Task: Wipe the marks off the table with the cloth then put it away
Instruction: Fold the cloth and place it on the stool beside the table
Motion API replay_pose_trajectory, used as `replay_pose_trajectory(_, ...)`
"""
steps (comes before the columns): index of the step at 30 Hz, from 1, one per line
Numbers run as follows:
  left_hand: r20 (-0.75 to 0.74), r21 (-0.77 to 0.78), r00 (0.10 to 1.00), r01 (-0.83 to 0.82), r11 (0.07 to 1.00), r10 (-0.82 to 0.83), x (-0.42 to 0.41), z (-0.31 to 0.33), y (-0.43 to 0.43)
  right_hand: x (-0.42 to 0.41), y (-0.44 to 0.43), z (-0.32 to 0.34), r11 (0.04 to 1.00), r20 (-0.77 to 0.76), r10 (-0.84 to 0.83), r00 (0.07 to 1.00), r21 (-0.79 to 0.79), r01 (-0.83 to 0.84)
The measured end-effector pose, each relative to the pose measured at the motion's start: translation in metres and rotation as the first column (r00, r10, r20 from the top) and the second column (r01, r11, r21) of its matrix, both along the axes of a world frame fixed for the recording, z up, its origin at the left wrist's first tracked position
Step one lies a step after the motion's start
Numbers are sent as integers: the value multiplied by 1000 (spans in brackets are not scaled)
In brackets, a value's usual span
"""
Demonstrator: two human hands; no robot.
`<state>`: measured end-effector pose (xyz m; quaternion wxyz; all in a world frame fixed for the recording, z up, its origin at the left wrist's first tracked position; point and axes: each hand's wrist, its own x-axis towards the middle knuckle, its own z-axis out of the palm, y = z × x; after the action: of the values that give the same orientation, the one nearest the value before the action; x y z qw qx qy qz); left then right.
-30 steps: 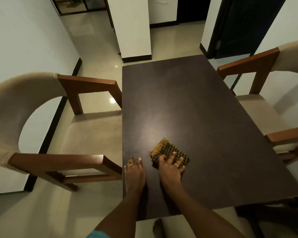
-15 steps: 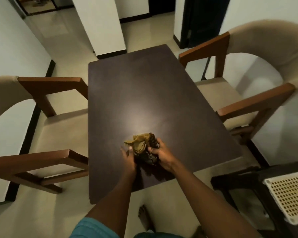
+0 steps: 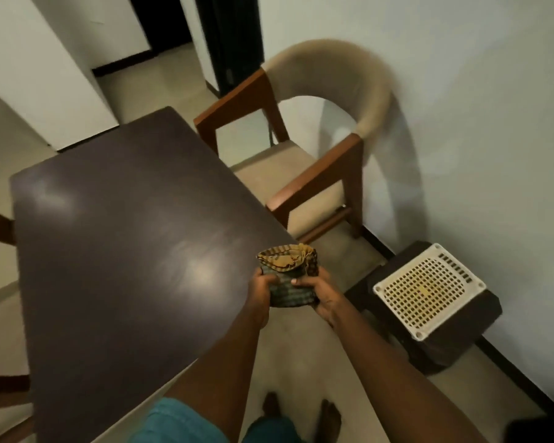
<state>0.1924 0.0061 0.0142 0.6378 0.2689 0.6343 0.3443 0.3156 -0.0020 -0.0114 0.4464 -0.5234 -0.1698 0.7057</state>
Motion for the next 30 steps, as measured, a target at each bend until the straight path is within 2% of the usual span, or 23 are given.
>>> replay_pose_trajectory(4, -26, 22, 996, 88, 996, -87, 55, -5, 9, 42, -7, -12, 979, 41, -192, 981, -62, 194)
replay_pose_trajectory(8, -23, 41, 980, 201, 979, -200, 99, -23, 20, 76, -18, -22, 891, 54, -443, 895, -89, 446)
replay_pose_trajectory(11, -10, 17, 960, 282, 959, -282, 134, -33, 24, 105, -28, -32, 828, 52, -541, 839, -144, 542)
replay_pose_trajectory(15, -31, -48, 874, 482, 875, -484, 182, -65, 22, 150, -49, -60, 741, 69, -637, 768, -218, 635)
replay_pose_trajectory(20, -119, -133, 725, 665, 735, -678, 246, -122, 28, 206, -57, -97, 678, 301, -628, 718, -241, 694)
replay_pose_trajectory(24, -161, -190, 685, 685, 704, -710, 292, -171, 39, 243, -49, -145, 666, 425, -567, 706, -267, 696)
replay_pose_trajectory(30, -294, -144, 568, 769, 623, -769, 347, -206, 54, 287, -30, -198, 646, 584, -465, 666, -292, 706)
